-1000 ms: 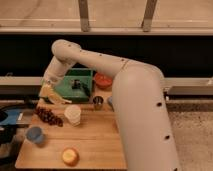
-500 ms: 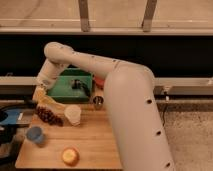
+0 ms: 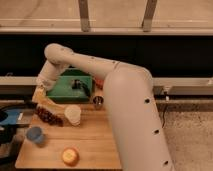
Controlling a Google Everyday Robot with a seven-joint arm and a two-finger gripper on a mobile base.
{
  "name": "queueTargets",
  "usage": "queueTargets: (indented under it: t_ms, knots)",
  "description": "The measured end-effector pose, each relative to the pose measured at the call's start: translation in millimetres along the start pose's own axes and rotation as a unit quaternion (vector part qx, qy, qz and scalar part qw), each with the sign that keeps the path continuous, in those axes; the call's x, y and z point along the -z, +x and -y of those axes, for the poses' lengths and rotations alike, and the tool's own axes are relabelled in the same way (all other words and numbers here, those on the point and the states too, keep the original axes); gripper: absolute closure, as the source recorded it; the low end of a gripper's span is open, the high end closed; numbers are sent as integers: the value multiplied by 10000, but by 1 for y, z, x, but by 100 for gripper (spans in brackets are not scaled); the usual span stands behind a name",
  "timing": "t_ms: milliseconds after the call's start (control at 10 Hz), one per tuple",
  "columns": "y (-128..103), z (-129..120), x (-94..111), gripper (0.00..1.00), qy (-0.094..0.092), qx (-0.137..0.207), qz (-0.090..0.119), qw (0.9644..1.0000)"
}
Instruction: Place banana in plastic cup
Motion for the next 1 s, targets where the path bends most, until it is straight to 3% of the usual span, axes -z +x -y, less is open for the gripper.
queueTargets:
  t_ms: [300,1000]
  knots:
    - [-10,-6,-17,100,-224,227,209,9993]
    - [-39,-24,-46,100,-608,605,433,9954]
